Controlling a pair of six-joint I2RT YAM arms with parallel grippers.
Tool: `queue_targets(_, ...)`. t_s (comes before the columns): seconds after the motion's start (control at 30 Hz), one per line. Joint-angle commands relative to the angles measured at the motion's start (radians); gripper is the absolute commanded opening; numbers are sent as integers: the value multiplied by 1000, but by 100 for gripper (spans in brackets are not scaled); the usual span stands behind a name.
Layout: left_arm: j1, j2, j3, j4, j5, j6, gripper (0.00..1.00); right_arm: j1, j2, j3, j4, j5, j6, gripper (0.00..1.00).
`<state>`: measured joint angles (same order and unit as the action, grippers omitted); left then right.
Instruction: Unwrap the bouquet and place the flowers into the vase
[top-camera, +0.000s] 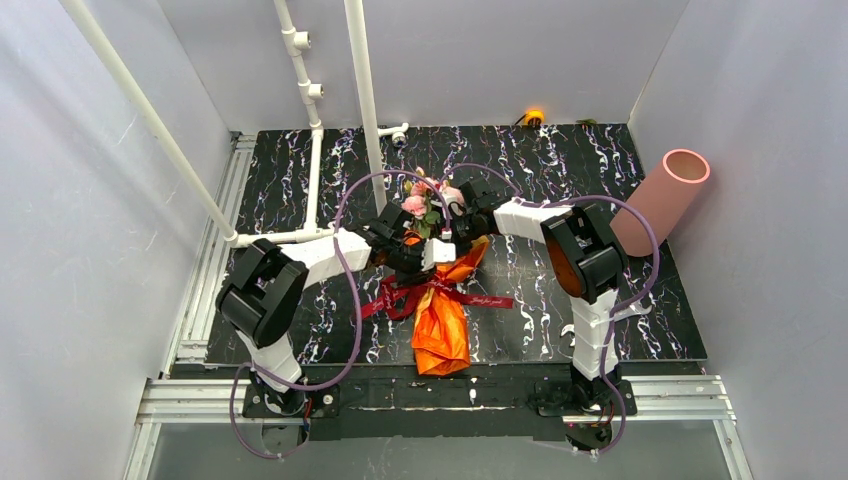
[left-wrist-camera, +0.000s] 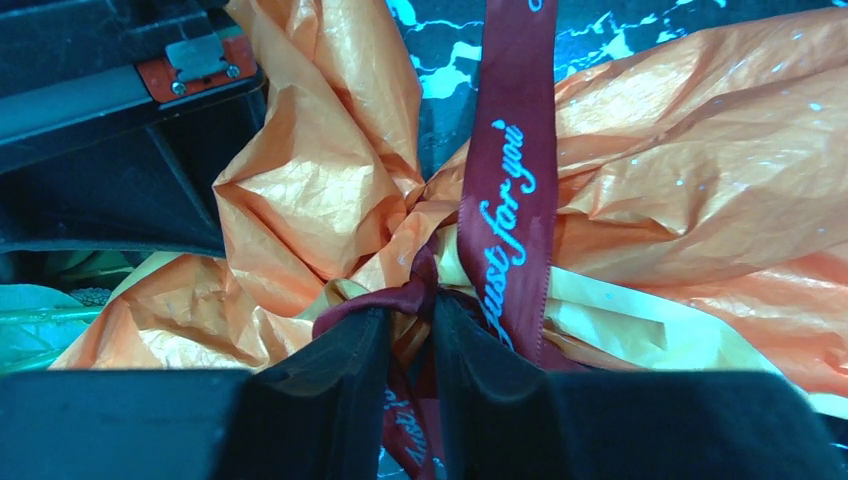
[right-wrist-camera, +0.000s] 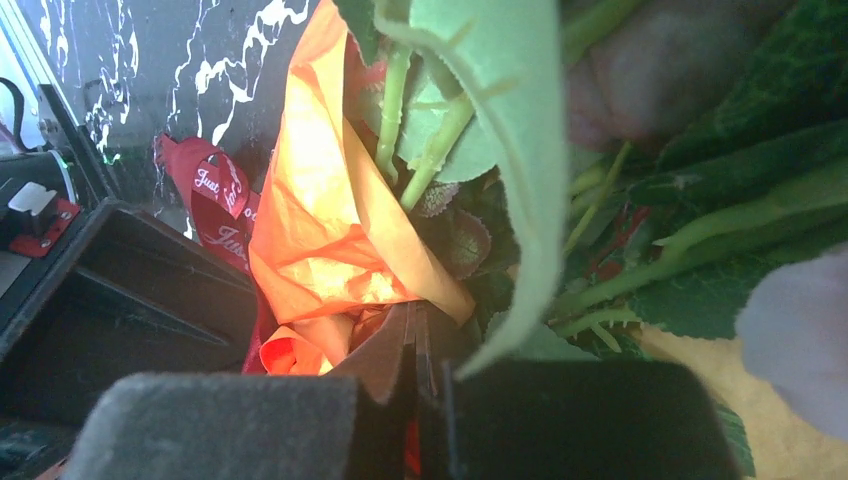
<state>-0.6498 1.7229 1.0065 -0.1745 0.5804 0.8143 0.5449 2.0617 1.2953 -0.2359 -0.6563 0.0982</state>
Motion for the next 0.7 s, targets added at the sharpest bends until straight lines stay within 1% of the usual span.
queue_targets(0.0,-5,29,37,59,-45,-51,13,-7,106,-54,-82,263,-76,1)
queue_targets(0.03,-5,21,42,58,-45,-71,3,-7,107,-54,-83,264,-78,1)
queue_targets(0.07,-4,7,47,60,-44,-93,0,-7,106,-54,-85,268,-80,1)
queue_targets(0.2,-4,-102,47,84,-22,-187,0,-7,105,-52,-95,292,-94,1)
queue_targets(0.33,-1,-187,42,122,-43,-270,0,-7,106,-43,-105,328,-95,1)
queue_targets(0.5,15,-234,42,143,-76,-359,0,-7,109,-31,-118,349,-127,1)
queue_targets(0.67,48,-244,30,148,-102,-420,0,-10,107,-30,-128,354,-138,1)
